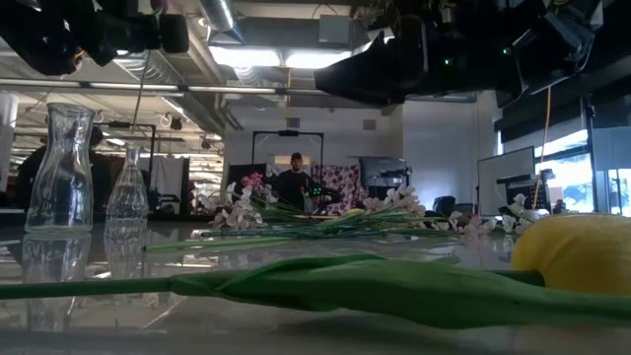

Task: Sort flowers into vase by color
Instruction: Put the bottom red flower into the top transparent vase, then put the left red flower into the top transparent vase

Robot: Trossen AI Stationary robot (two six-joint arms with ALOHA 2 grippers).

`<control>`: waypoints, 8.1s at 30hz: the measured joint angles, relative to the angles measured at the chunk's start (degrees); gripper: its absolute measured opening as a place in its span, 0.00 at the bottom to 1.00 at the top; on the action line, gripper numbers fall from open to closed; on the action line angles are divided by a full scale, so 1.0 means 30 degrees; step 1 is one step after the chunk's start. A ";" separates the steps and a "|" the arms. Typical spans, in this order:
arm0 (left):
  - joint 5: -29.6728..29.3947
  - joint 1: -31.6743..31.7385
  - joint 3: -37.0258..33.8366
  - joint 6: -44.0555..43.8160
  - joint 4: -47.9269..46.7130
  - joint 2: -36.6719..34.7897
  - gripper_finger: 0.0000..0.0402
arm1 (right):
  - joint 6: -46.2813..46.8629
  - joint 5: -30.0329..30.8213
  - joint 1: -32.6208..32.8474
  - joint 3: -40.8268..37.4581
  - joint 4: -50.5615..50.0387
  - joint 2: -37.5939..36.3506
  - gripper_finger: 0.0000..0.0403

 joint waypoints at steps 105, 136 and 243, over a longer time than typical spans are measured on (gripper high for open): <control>-0.1964 -2.3919 0.0029 -0.8651 -1.1205 -0.1166 0.36 | -0.1271 0.1509 -0.7980 1.0900 -1.8492 0.1983 0.55; 0.1886 -2.4232 0.0029 -0.9124 -1.1785 -0.1057 0.36 | -0.4191 -0.6386 -1.3111 1.7435 -2.5525 0.9456 0.55; 0.1883 -2.4264 0.0029 -0.9132 -1.2003 -0.1057 0.36 | -0.1610 0.3169 -0.5915 1.4798 -3.5167 -0.2463 0.08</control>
